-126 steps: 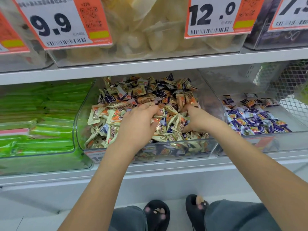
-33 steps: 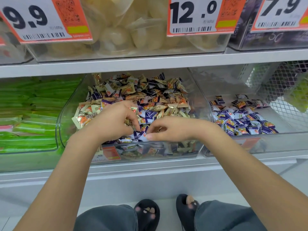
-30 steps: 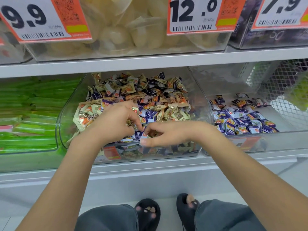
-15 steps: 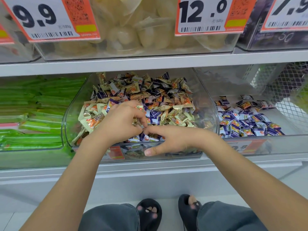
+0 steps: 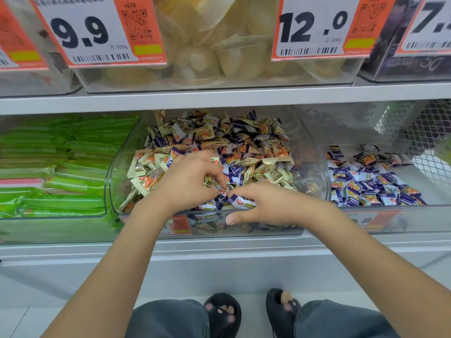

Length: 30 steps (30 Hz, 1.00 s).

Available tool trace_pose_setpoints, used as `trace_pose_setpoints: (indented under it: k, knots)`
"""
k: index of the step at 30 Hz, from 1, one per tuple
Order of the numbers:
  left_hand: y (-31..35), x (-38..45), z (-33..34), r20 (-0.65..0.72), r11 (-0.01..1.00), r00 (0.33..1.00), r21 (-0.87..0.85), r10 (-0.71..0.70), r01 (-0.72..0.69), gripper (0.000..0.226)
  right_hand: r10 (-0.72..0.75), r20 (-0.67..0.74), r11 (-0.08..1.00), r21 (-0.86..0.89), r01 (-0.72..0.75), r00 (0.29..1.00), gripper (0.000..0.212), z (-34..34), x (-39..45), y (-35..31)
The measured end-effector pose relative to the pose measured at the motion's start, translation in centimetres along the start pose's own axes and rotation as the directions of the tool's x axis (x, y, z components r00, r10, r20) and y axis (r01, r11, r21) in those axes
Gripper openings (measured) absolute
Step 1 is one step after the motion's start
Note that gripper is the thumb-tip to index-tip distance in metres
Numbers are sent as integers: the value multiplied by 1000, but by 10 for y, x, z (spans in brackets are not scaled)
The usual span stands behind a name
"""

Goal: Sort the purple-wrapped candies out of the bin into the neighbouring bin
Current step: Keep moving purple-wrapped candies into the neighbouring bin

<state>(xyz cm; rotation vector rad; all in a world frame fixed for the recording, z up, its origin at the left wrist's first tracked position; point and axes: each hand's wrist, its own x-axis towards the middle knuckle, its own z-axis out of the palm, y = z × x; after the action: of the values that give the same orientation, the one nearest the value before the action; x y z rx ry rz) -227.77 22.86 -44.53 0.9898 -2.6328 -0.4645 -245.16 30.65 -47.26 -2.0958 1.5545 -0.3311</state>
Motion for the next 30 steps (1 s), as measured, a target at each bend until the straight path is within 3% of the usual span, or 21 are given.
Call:
trace_pose_setpoints:
  k: [4, 7, 9, 11, 12, 13, 15, 17, 20, 22, 26, 28, 30]
  knots:
    - [0, 0, 0, -9, 1000, 1000, -6, 1, -1, 28, -4, -54, 1000, -4, 3, 999, 45, 4, 2, -6]
    - [0, 1, 1, -10, 1000, 1000, -10, 0, 0, 27, 67, -238, 997, 44, -58, 969, 39, -11, -6, -11]
    - [-1, 1, 2, -9, 1000, 1000, -14, 1, -1, 25, 109, -511, 994, 67, -87, 852, 33, -31, -20, -10]
    - [-1, 2, 2, -4, 1000, 1000, -11, -5, 5, 24, 124, -768, 989, 47, -138, 628, 36, -52, -44, 2]
    - [-1, 2, 2, 0, 1000, 1000, -9, -10, 10, 23, 129, -832, 977, 14, -211, 539, 38, -59, -58, 11]
    - [-1, 2, 2, 2, 1000, 1000, -7, -14, 14, 23, 154, -851, 946, -21, -324, 502, 38, -63, -69, 21]
    - [1, 2, 3, -5, 1000, 1000, -8, -16, 16, 24, 322, -768, 811, -78, -580, 553, 37, -62, -82, 39]
    - [1, 1, 2, -8, 1000, 1000, -26, -15, 15, 27, 432, -683, 754, -84, -651, 589, 38, -55, -81, 42]
    - [-1, 0, 0, -12, 997, 1000, -74, -17, 16, 28, 183, -826, 896, -83, -436, 533, 23, -49, -61, 15]
    - [-2, 0, -1, -42, 977, 999, -210, -28, 18, 24, 26, -857, 955, -131, -266, 514, 12, -42, -44, -12]
    - [-2, -1, -8, -241, 827, 964, -560, -112, -43, 23, -115, -576, 993, -78, 86, 809, 4, -7, -9, -56]
    - [-6, -2, -9, -319, 760, 932, -644, -171, -81, 25, -155, -454, 988, -59, 144, 878, 24, 13, 8, -68]
    - [-12, -3, -9, -326, 751, 922, -657, -209, -62, 28, -95, -383, 995, -60, 78, 919, 57, 32, 25, -76]
